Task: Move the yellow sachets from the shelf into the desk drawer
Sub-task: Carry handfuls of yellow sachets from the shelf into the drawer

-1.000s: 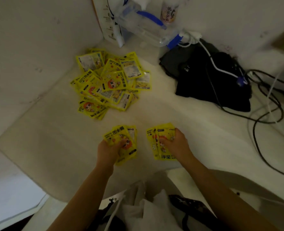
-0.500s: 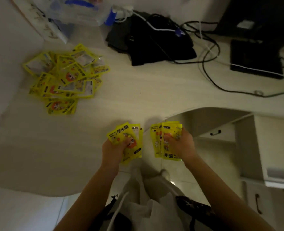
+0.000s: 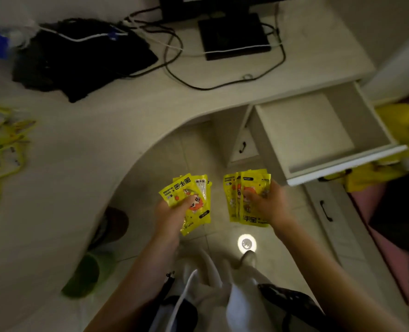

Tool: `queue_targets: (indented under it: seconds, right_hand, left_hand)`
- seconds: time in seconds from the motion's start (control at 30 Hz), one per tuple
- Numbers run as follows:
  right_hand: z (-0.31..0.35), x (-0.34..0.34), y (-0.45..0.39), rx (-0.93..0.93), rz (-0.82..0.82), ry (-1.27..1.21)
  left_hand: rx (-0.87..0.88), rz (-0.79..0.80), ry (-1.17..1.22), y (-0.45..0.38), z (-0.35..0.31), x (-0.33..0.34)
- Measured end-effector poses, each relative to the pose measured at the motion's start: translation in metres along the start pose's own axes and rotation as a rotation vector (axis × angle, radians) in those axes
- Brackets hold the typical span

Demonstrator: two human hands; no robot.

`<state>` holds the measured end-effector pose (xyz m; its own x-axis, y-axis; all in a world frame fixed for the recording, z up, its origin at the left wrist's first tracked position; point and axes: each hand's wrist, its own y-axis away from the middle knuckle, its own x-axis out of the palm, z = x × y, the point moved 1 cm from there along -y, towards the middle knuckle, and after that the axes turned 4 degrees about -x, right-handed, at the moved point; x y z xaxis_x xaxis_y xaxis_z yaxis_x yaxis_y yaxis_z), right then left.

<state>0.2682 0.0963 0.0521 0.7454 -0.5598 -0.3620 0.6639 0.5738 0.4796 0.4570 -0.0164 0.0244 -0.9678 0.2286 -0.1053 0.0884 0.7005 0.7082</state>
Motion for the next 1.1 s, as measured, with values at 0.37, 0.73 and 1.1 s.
queue_targets:
  seconds: [0.37,0.73,1.1]
  right_hand:
    - [-0.074,-0.193,-0.007,0.108,-0.124,-0.143]
    - [-0.076,-0.267,-0.087,0.125,-0.178,-0.092]
    - [-0.041,-0.294,-0.200,0.161,-0.083,0.007]
  left_hand:
    - [0.017,0.127,-0.062,0.066,0.047,0.194]
    - [0.021,0.136,-0.109,0.045,0.023,0.299]
    - [-0.023,0.085,-0.154,-0.019,-0.011,0.364]
